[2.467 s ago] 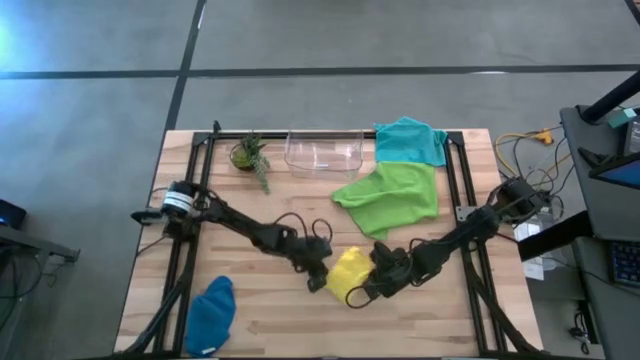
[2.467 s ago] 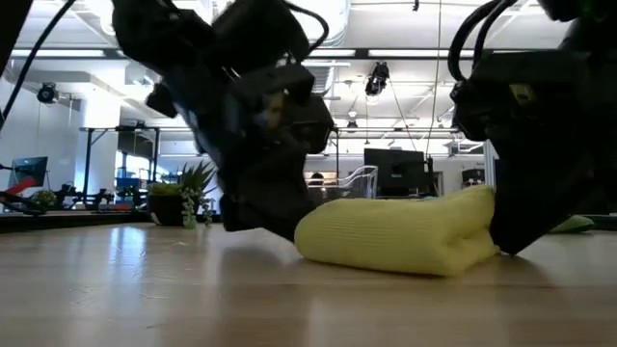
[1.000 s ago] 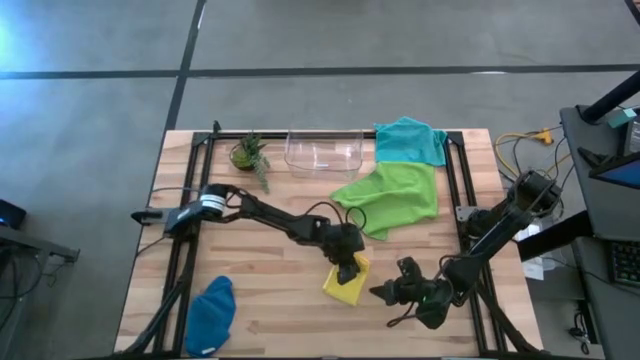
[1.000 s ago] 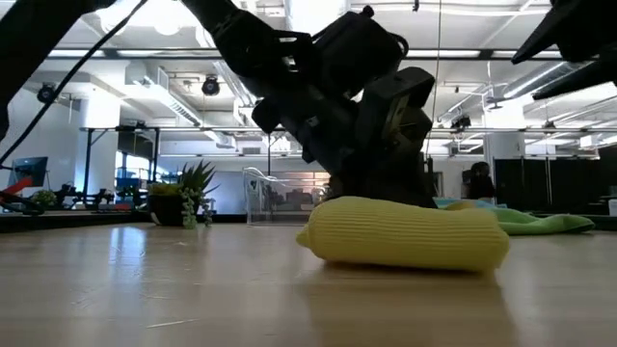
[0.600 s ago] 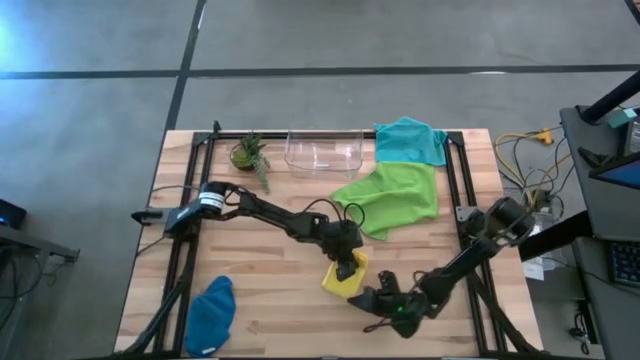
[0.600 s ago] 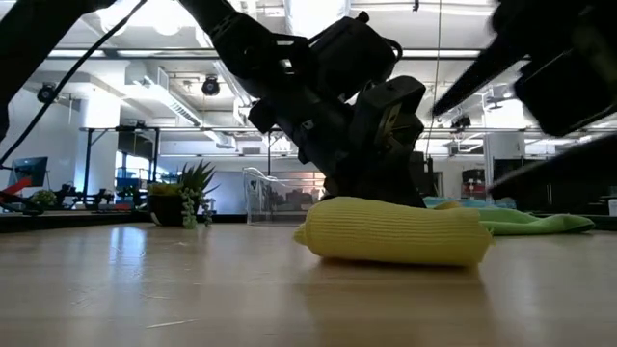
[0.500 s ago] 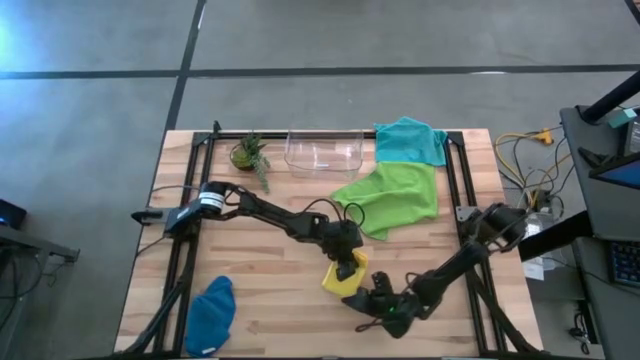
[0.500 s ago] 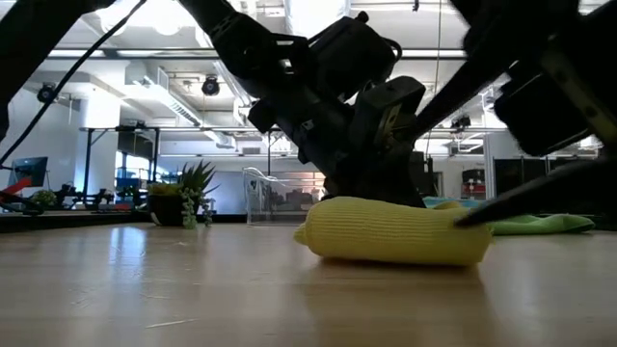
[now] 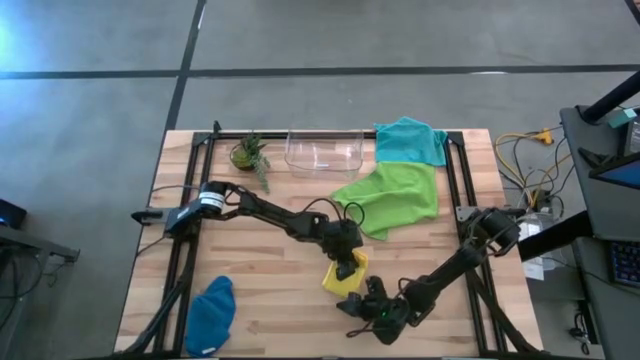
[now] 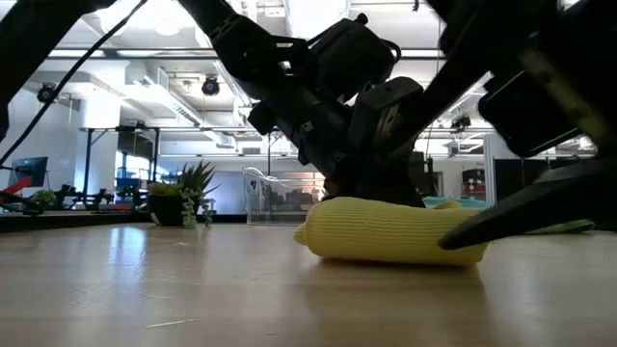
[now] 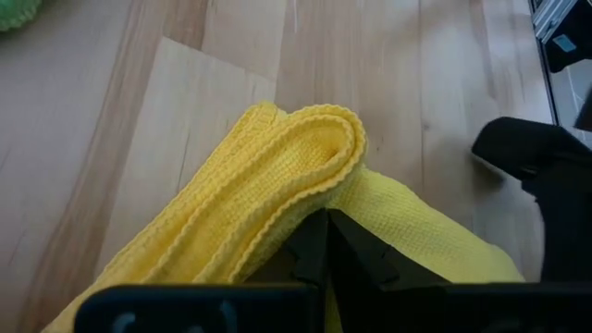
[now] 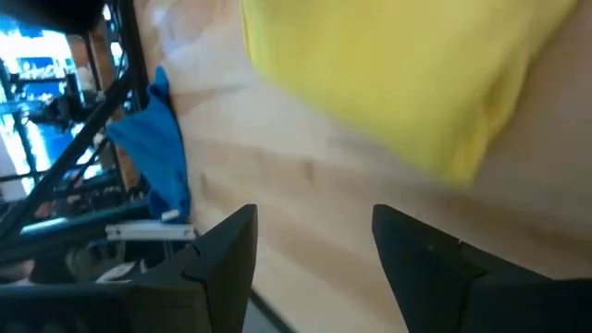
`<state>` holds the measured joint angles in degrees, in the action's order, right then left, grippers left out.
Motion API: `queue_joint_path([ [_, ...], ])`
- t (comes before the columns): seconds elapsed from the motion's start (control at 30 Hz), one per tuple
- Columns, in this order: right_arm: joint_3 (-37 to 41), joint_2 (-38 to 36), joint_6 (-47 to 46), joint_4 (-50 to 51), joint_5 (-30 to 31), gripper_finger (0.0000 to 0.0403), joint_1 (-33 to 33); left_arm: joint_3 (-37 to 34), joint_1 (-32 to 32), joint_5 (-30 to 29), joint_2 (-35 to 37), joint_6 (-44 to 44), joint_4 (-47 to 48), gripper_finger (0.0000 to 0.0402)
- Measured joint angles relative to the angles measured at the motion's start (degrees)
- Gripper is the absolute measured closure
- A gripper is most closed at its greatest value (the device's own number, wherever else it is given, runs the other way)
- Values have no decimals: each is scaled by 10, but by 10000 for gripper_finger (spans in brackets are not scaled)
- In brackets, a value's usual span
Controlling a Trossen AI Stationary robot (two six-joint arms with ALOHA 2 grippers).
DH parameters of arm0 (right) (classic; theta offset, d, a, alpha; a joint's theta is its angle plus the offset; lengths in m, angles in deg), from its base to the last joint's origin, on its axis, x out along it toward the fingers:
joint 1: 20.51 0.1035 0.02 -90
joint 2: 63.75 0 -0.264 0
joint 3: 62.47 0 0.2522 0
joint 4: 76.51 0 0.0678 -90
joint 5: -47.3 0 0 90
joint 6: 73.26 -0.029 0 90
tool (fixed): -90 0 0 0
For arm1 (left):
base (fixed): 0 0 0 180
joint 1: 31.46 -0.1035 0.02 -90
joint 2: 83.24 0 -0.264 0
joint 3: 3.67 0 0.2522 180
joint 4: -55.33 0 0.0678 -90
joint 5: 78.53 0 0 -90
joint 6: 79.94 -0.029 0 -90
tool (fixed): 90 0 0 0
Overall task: Fold microfiber towels
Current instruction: Put the yellow towel into the bin
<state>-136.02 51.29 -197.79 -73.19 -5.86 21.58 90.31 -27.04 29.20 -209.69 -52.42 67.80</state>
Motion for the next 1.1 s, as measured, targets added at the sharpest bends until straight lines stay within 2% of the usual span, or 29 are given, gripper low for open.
queue_joint_path([
  [0.3,7,-3,-4,45,-26,193,-8,0,0,14,0,1,0,401],
  [0.83,6,-5,1,125,-26,195,-30,0,0,19,0,6,0,401],
  [1.1,6,-5,2,148,-13,230,-36,-1,0,20,0,6,0,401],
])
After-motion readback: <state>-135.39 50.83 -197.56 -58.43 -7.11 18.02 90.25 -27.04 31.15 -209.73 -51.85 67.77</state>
